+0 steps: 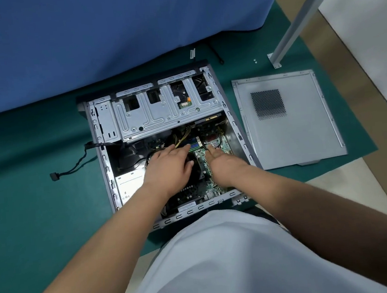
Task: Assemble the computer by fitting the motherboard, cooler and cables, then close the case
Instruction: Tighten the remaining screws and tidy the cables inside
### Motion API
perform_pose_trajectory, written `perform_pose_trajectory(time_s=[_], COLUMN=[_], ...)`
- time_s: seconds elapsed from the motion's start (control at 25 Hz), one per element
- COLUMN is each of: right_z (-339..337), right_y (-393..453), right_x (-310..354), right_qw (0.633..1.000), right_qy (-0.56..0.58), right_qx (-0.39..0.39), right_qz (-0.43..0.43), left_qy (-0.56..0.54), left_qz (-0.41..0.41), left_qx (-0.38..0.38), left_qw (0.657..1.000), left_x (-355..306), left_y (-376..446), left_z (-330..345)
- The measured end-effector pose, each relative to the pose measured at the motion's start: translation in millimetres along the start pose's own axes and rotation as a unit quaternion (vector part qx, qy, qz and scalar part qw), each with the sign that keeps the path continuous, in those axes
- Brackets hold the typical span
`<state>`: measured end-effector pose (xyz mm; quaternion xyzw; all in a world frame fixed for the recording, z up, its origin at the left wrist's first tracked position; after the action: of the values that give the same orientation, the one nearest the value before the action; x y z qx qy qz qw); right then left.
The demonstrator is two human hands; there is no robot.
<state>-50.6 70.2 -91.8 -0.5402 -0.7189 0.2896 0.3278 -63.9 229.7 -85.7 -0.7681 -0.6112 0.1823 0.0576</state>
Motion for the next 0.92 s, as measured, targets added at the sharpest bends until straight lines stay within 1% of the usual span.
perform_pose_trajectory(time_s=[0.08, 0.16, 0.24, 0.28, 0.32, 0.36, 0.4, 0.44, 0.48, 0.52, 0.56, 0.6, 0.68, 0.72, 0.76, 0.84, 0.88, 0.92], right_z=[-12.5, -29.7, -49.2, -58.6, -68.1, -76.0, -81.9, -86.4, -88.3, -88.8, -87.6, -86.2, -84.4, -84.7, -86.1, -92.4, -96.4, -100.9], right_y=[-6.9, -12.1, -16.5, -18.6, -20.5, -21.6, -21.4, -20.6, -19.2, -17.2, -15.2, -13.2, -9.8, -7.9, -6.1, -3.3, -2.1, -0.4], right_x=[0.3, 2.7, 5.3, 7.3, 11.0, 15.4, 20.3, 25.9, 31.5, 37.1, 42.1, 46.4, 53.8, 56.7, 59.2, 64.6, 68.2, 72.8], right_qw=[0.998, 0.993, 0.984, 0.98, 0.976, 0.974, 0.972, 0.971, 0.97, 0.97, 0.971, 0.971, 0.968, 0.966, 0.961, 0.942, 0.927, 0.909], right_qy=[0.06, 0.083, 0.12, 0.136, 0.145, 0.15, 0.154, 0.157, 0.158, 0.157, 0.155, 0.154, 0.163, 0.174, 0.193, 0.263, 0.308, 0.359], right_qx=[-0.023, -0.064, -0.095, -0.104, -0.112, -0.118, -0.12, -0.118, -0.114, -0.108, -0.101, -0.095, -0.09, -0.09, -0.092, -0.109, -0.12, -0.13], right_qz=[-0.027, -0.06, -0.089, -0.102, -0.116, -0.126, -0.133, -0.14, -0.145, -0.15, -0.155, -0.159, -0.168, -0.171, -0.174, -0.177, -0.175, -0.169], left_qy=[-0.028, -0.056, -0.087, -0.109, -0.144, -0.203, -0.285, -0.373, -0.452, -0.514, -0.55, -0.555, -0.521, -0.486, -0.439, -0.369, -0.371, -0.394], left_qz=[0.004, -0.018, -0.091, -0.15, -0.225, -0.307, -0.383, -0.447, -0.484, -0.489, -0.473, -0.458, -0.439, -0.432, -0.423, -0.372, -0.333, -0.292], left_qx=[-0.102, -0.207, -0.289, -0.321, -0.347, -0.353, -0.33, -0.283, -0.228, -0.193, -0.188, -0.206, -0.264, -0.294, -0.32, -0.356, -0.36, -0.354], left_qw=[0.994, 0.976, 0.949, 0.929, 0.899, 0.861, 0.814, 0.763, 0.714, 0.678, 0.662, 0.664, 0.683, 0.7, 0.725, 0.774, 0.789, 0.796], left_x=[4.1, 19.9, 46.8, 62.4, 80.0, 97.6, 114.1, 126.5, 133.5, 136.7, 138.2, 139.4, 136.9, 133.4, 127.5, 110.0, 100.0, 89.2], left_y=[-18.1, -35.7, -47.4, -51.6, -55.4, -57.8, -57.9, -56.5, -53.9, -50.3, -46.3, -42.9, -42.2, -43.7, -46.1, -48.9, -49.3, -49.4], left_z=[-19.7, -37.0, -49.8, -53.6, -55.0, -53.5, -49.1, -43.4, -37.9, -36.1, -36.3, -37.5, -43.1, -45.9, -48.6, -52.4, -52.6, -52.3])
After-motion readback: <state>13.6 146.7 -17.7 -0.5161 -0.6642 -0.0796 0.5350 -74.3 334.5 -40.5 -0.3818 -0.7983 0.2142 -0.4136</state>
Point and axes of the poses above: each hand's wrist, its own y-axis towards the middle knuckle, its own z-axis out of the palm, x = y × z, the point moved 4 cm from there along y, towards the middle knuckle, and after that the axes turned 7 degrees about y, right-handed, at the moved point
